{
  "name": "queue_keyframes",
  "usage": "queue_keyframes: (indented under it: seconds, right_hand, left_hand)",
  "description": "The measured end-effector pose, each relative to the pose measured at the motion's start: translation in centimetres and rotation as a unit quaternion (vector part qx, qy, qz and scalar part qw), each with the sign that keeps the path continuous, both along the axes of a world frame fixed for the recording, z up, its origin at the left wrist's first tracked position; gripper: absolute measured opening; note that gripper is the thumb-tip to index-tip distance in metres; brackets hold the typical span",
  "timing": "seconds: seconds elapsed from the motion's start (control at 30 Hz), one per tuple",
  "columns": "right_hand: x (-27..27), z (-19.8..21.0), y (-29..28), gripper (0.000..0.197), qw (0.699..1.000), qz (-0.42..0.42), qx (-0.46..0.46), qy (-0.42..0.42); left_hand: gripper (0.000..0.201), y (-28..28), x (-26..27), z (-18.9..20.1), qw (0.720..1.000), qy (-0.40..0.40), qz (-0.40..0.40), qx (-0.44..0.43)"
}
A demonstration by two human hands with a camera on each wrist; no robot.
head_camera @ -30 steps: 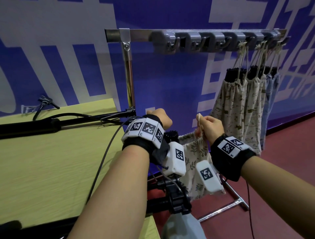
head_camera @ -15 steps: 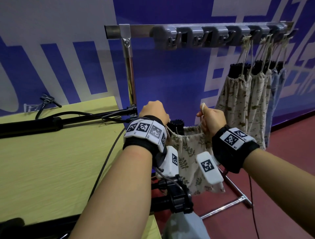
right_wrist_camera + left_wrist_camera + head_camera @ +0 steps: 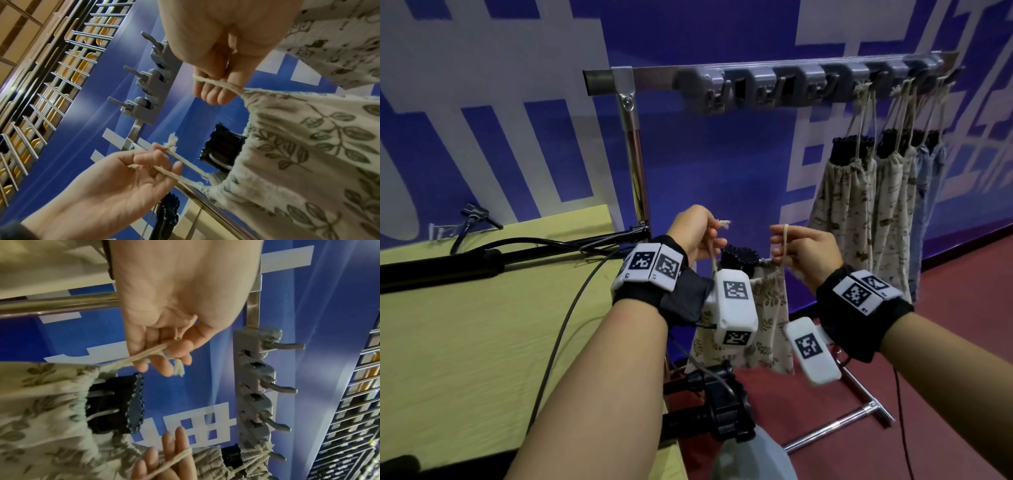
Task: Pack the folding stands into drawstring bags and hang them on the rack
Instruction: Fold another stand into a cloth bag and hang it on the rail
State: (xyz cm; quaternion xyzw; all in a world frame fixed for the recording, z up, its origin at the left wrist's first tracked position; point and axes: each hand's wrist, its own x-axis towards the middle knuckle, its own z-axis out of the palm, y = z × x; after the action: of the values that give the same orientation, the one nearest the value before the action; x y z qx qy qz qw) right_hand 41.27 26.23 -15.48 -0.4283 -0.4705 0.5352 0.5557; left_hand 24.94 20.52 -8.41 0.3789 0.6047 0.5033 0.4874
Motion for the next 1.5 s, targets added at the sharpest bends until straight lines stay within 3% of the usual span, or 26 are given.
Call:
queue_keyframes:
  seconds: [0.3, 0.5, 0.7, 0.97, 1.27, 1.4, 1.5]
  right_hand:
    - [0.3, -1.2, 1.1, 0.01, 0.987, -0.037, 0.071, -0.142]
    - [0.7, -0.6, 0.0, 0.048, 0.963, -0.062, 0.092, -0.245]
    - [0.8, 0.7, -1.0, 0.056, 0.933, -0.063, 0.097, -0.341]
    - [0.8, 1.9, -1.5, 0.07, 0.906, -0.098, 0.091, -0.401]
    - [0.2, 1.0, -0.2, 0.064, 0.932, -0.042, 0.047, -0.356]
    - [-1.0, 1.2, -1.2, 0.046, 0.984, 0.032, -0.04, -0.172]
    - [-1.4, 1.8, -1.8, 0.029, 0.993, 0.052, -0.071, -0.074]
  left_hand:
    - [0.028, -0.2, 0.6, -0.6, 0.995, 0.024, 0.053, 0.077]
    - [0.022, 0.4, 0.2, -1.0, 0.991, 0.021, 0.075, 0.108]
    - [0.024, -0.2, 0.9, -0.6, 0.991, 0.038, 0.018, 0.127]
    - [0.039, -0.8, 1.3, 0.5, 0.998, 0.041, -0.036, 0.015]
    - [0.036, -0.5, 0.8, 0.3, 1.0, 0.01, -0.007, 0.005]
    - [0.03, 0.0, 0.3, 0.2, 0.999, -0.011, 0.024, 0.04]
    - [0.023, 0.1, 0.1, -0.1, 0.999, -0.022, 0.037, 0.018]
